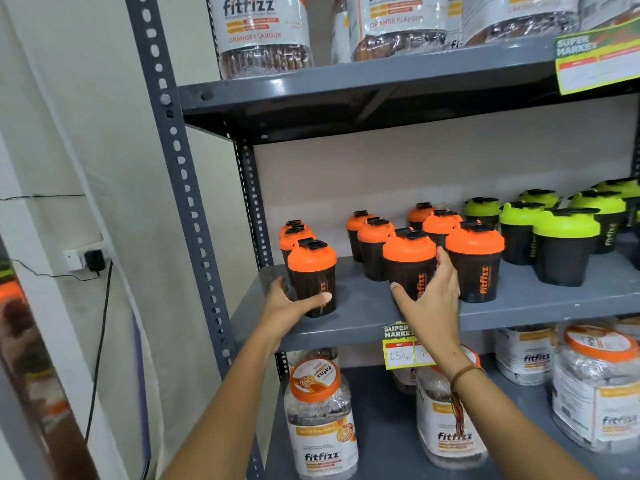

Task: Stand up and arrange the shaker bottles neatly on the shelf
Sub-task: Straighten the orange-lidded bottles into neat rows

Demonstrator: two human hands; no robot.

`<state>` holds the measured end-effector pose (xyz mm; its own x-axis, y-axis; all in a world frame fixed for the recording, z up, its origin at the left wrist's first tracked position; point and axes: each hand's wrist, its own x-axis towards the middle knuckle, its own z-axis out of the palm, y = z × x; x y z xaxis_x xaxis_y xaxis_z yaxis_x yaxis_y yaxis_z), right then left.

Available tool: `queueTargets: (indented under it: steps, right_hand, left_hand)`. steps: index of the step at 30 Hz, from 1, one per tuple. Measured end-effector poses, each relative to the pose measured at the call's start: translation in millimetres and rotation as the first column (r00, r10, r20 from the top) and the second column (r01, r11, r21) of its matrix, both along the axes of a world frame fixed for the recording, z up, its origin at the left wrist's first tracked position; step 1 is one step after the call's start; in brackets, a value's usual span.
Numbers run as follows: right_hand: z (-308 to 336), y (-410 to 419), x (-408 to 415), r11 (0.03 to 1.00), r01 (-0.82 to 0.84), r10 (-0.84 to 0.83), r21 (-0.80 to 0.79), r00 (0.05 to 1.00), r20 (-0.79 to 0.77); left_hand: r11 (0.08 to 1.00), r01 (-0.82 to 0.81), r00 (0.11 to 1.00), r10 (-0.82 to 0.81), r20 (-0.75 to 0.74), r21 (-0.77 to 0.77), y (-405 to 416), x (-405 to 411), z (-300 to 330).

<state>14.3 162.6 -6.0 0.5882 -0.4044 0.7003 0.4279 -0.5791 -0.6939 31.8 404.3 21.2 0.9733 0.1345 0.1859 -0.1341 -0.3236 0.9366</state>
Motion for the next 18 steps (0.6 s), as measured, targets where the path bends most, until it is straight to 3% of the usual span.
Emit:
queueTargets:
  steps: [12, 18]
  right_hand:
    - [14.0, -20.9, 29.7, 0.984, -0.173, 0.148, -0.04, 0.924, -0.354]
    - [17.1, -19.9, 26.0, 0.949, -0.279, 0.209, -0.15, 0.908, -0.362]
  left_hand:
    - [0.991, -0.036, 0.998, 0.03, 0.046, 0.129, -0.9, 16.9, -4.5]
    - [0.991, 0.062, 0.998, -0.063, 0.005, 0.118, 18.2, 13.8, -1.4]
